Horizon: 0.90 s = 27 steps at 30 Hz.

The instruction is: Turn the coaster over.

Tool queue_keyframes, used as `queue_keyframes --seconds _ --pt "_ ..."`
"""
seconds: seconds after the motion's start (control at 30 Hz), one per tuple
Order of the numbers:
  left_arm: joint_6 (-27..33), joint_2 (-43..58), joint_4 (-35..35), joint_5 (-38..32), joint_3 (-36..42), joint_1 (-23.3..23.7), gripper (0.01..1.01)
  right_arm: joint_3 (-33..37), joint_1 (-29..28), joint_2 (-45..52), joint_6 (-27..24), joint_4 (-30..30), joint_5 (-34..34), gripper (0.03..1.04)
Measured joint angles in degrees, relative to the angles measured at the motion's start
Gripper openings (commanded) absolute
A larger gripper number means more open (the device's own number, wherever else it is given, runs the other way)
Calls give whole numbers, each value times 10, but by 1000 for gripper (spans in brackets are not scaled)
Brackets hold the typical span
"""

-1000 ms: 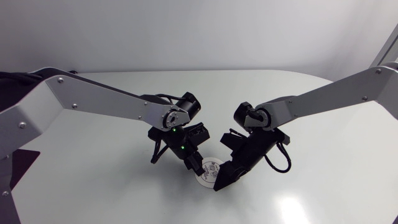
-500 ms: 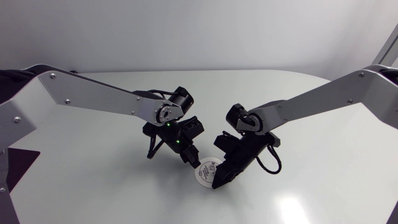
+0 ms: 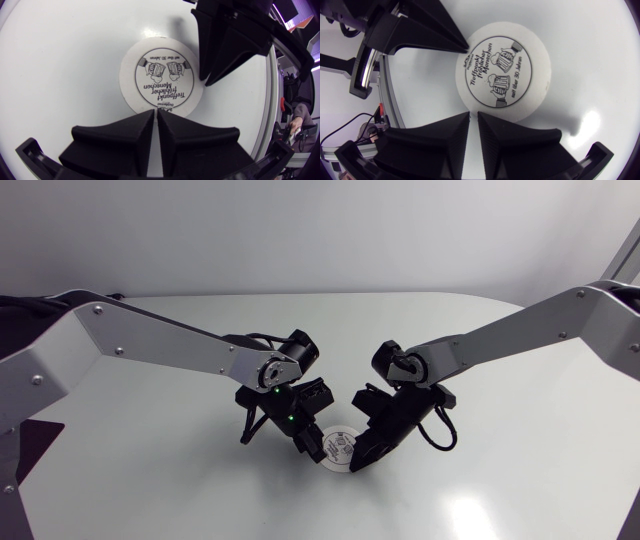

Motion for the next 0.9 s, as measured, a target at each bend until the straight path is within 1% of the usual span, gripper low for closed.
queue_keyframes --seconds 0.13,0.3,0.4,0.53,0.63,0.73,0.8,0.9 --pt "0 0 0 5 -1 -7 95 13 -23 5 -2 -8 9 195" --pt "0 -8 -12 32 -8 -10 97 42 -48 21 -7 -22 18 197" --pt "0 -30 -20 61 -14 -11 97 57 -63 28 -13 -23 22 197" --pt "0 -73 -19 99 -14 11 97 57 -69 23 -20 -32 25 197" --pt "0 -77 -9 86 3 41 95 52 -68 3 -23 -45 25 197" --pt "0 -54 0 68 22 59 95 46 -67 -23 -24 -48 24 197" --pt "0 -35 6 68 24 59 95 42 -62 -34 -24 -48 24 197" --pt "0 -4 10 56 25 43 97 38 -56 -40 -24 -48 20 198"
